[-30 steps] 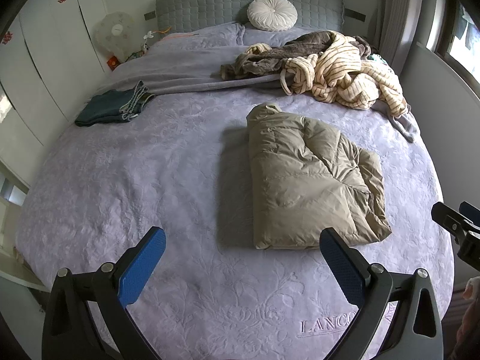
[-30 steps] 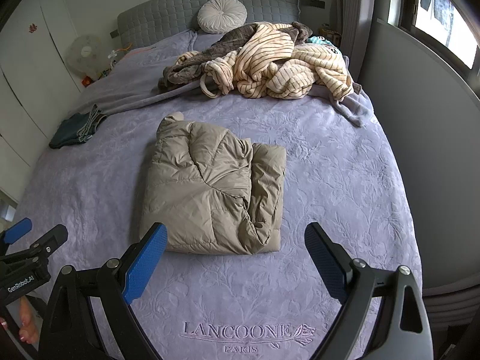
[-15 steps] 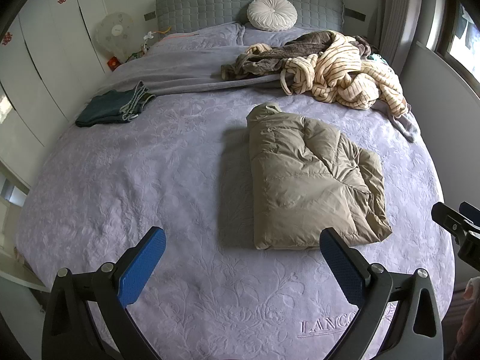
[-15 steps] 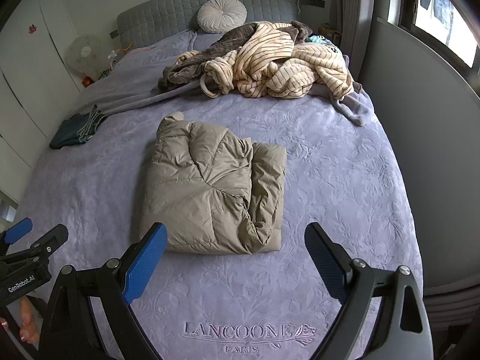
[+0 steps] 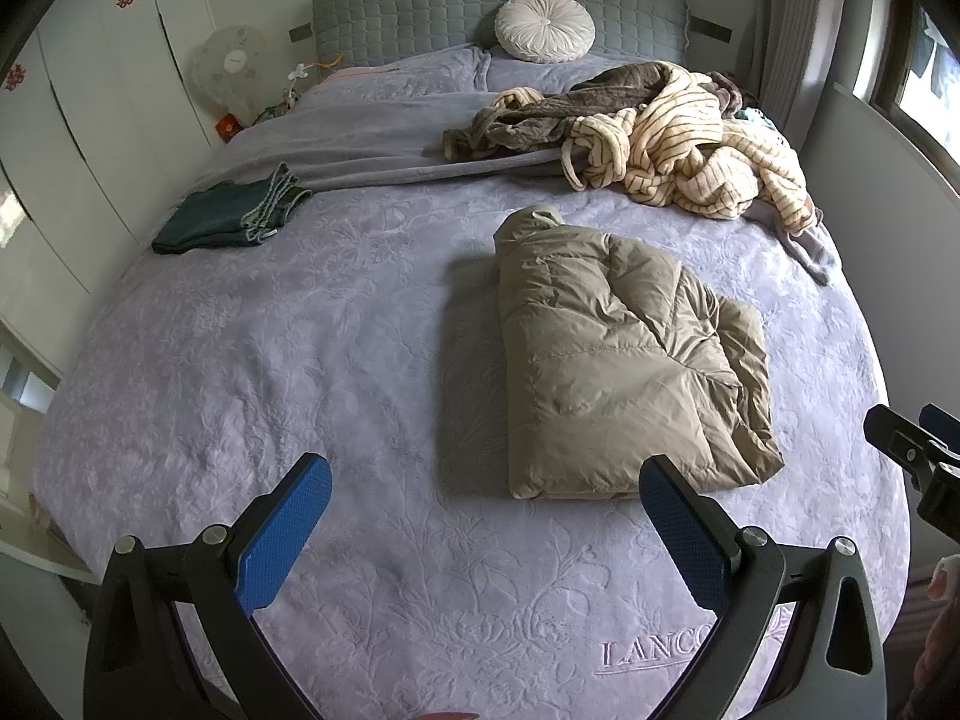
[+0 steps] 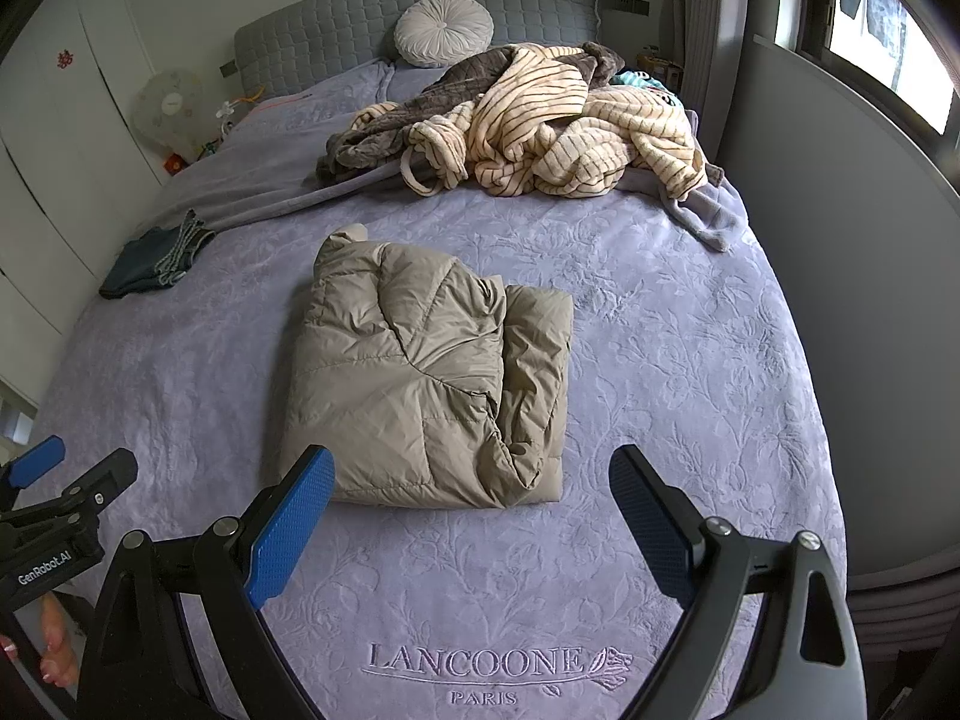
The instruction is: Fold large clothes
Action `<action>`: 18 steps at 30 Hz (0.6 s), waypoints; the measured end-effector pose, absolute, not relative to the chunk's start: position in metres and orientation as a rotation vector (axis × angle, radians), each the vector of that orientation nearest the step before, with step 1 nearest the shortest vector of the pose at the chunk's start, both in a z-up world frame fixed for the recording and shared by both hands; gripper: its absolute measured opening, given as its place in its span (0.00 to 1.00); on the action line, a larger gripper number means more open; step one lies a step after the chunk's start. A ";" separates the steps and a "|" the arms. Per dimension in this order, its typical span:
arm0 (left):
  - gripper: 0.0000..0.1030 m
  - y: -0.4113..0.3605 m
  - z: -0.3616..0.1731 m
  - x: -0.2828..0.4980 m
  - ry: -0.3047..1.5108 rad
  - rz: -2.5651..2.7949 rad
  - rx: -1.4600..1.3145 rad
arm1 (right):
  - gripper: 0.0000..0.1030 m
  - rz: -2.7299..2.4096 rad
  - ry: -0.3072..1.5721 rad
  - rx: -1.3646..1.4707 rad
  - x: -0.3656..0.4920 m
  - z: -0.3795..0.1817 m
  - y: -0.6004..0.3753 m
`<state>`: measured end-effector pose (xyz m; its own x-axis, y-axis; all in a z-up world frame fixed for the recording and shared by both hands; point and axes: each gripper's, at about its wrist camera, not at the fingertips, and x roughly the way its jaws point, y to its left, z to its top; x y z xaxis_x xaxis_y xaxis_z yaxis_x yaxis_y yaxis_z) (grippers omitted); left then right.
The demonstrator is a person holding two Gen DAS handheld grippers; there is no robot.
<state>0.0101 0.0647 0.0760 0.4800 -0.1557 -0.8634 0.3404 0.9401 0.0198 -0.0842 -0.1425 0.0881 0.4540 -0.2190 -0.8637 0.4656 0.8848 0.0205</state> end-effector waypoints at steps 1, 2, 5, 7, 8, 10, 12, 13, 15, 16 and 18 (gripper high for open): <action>1.00 0.063 0.076 0.010 1.027 -0.305 0.202 | 0.91 -0.428 1.017 0.270 -0.084 0.088 -0.143; 1.00 0.063 0.076 0.011 1.028 -0.306 0.203 | 0.91 -0.427 1.017 0.270 -0.084 0.089 -0.142; 1.00 0.065 0.075 0.012 1.031 -0.304 0.202 | 0.91 -0.428 1.017 0.271 -0.084 0.089 -0.142; 1.00 0.065 0.076 0.013 1.029 -0.304 0.203 | 0.91 -0.429 1.017 0.271 -0.084 0.088 -0.142; 1.00 0.066 0.075 0.013 1.029 -0.304 0.204 | 0.91 -0.429 1.017 0.271 -0.084 0.088 -0.142; 1.00 0.066 0.075 0.013 1.030 -0.304 0.204 | 0.91 -0.428 1.017 0.270 -0.084 0.088 -0.143; 1.00 0.066 0.075 0.013 1.031 -0.305 0.204 | 0.91 -0.428 1.017 0.271 -0.084 0.088 -0.142; 1.00 0.066 0.074 0.013 1.031 -0.305 0.204 | 0.91 -0.428 1.017 0.271 -0.084 0.088 -0.142; 1.00 0.068 0.074 0.013 1.029 -0.305 0.206 | 0.91 -0.428 1.017 0.271 -0.084 0.088 -0.142; 1.00 0.066 0.074 0.013 1.031 -0.304 0.204 | 0.91 -0.428 1.017 0.271 -0.084 0.088 -0.142; 1.00 0.065 0.074 0.013 1.031 -0.303 0.204 | 0.91 -0.429 1.017 0.270 -0.084 0.089 -0.142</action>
<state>0.0127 0.0655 0.0743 0.4781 -0.1515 -0.8651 0.3412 0.9397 0.0240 -0.0844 -0.1416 0.0886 0.4533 -0.2193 -0.8640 0.4660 0.8846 0.0200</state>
